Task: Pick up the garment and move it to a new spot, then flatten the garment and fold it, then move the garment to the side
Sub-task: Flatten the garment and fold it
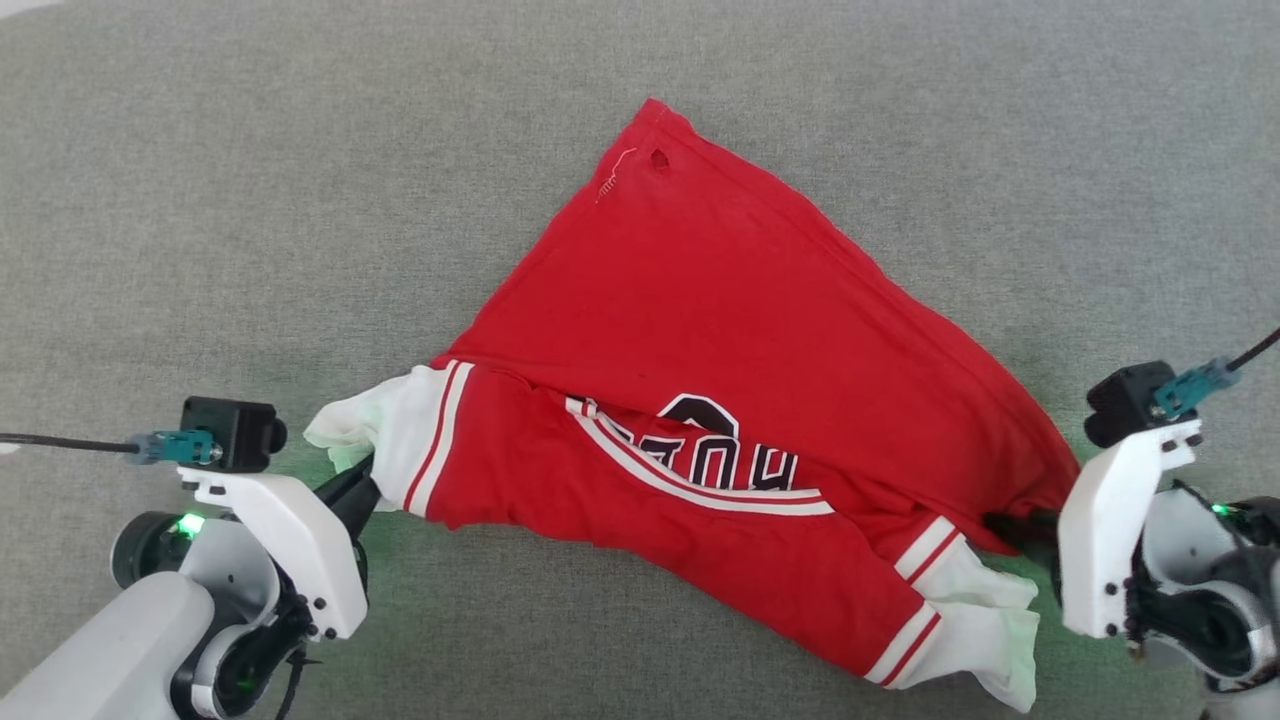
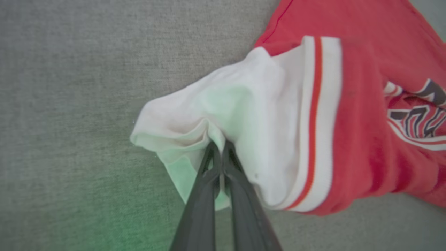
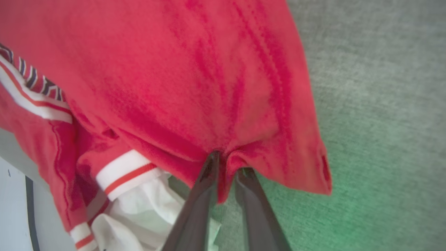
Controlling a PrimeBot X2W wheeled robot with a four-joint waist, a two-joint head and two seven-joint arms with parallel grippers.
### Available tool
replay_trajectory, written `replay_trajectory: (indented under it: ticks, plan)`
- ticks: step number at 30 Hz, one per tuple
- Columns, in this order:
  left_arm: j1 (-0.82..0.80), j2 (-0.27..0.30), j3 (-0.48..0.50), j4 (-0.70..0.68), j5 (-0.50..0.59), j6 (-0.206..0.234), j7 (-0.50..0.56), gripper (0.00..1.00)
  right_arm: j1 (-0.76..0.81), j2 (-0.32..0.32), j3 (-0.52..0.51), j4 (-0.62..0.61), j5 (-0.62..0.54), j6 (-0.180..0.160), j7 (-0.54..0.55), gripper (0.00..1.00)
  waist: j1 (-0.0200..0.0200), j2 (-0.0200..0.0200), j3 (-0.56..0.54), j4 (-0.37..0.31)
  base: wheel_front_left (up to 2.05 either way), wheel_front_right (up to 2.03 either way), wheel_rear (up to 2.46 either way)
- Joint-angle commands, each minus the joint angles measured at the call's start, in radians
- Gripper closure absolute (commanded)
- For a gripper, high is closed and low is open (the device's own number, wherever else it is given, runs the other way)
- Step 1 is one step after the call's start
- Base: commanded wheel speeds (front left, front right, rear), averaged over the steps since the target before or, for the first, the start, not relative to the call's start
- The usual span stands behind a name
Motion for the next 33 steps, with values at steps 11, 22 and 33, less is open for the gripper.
replay_trajectory:
  ticks: [11, 22, 33]
  plan:
    - [0.022, -0.019, -0.016, 0.015, 0.0, -0.014, -0.009, 1.0, 0.061, 0.009, -0.056, -0.086, -0.042, -0.003, -0.007, 0.0, 0.0, 0.0, -0.042, 0.027, 0.0, 0.0, 0.0]
    - [0.021, -0.027, -0.019, -0.004, 0.001, -0.013, -0.016, 1.0, -0.013, 0.036, -0.128, -0.357, -0.067, 0.0, -0.02, 0.0, 0.0, 0.0, -0.043, 0.075, 0.0, 0.0, 0.0]
    - [-0.048, -0.092, -0.045, 0.021, 0.021, -0.044, -0.01, 1.0, -0.332, -0.017, 0.054, -0.1, -0.084, 0.0, -0.242, 0.0, 0.0, 0.0, -0.003, 0.184, 0.0, 0.0, 0.0]
